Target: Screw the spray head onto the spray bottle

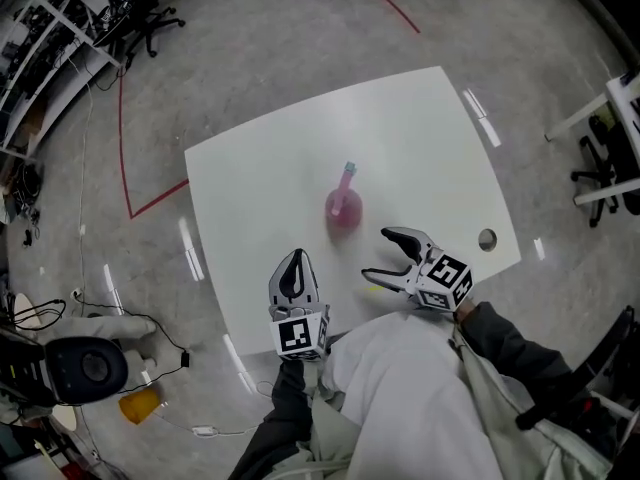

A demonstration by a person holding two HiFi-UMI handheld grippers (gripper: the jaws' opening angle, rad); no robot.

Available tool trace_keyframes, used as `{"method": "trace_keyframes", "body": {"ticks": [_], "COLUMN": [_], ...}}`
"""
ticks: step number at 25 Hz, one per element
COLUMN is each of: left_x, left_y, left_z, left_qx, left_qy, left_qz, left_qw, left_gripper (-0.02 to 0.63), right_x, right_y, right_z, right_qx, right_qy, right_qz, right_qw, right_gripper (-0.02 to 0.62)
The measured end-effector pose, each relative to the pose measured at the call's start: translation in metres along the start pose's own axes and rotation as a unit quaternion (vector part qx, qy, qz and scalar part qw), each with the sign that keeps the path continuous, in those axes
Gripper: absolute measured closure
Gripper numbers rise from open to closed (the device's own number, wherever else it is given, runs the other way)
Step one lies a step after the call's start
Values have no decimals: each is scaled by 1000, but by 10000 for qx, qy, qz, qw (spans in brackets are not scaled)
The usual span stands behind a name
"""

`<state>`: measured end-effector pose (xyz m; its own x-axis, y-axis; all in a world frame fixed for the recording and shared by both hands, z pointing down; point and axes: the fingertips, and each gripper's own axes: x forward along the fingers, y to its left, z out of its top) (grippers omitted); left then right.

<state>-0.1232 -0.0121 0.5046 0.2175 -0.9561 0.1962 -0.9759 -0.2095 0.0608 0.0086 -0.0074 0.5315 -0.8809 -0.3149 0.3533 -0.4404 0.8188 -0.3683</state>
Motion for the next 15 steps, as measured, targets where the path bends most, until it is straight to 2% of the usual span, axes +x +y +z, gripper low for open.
{"method": "trace_keyframes", "body": {"ticks": [2, 4, 6, 8, 10, 15], "left_x": [-2, -2, -2, -2, -2, -1], "left_y": [1, -1, -8, -14, -17, -29], "left_z": [1, 3, 5, 3, -2, -9], "left_qx": [-187, -287, -301, -336, -475, -703], "left_qy": [-60, -87, -92, -80, -54, 46], "left_qz": [84, 106, 81, 36, 3, -40], "left_qw": [9998, 9995, 9995, 9994, 9989, 9975], "left_gripper": [599, 599, 600, 598, 600, 599], "right_x": [1, -8, -19, -24, -21, -8], "right_y": [-8, -22, -33, -35, -33, -25], "right_z": [12, 32, 51, 61, 62, 42], "right_qx": [115, 432, 700, 767, 762, 408], "right_qy": [-266, -742, -1164, -1357, -1357, -919], "right_qz": [-170, -397, -508, -482, -468, -473], "right_qw": [9994, 9955, 9894, 9866, 9867, 9938], "right_gripper": [229, 406, 552, 593, 594, 600]}}
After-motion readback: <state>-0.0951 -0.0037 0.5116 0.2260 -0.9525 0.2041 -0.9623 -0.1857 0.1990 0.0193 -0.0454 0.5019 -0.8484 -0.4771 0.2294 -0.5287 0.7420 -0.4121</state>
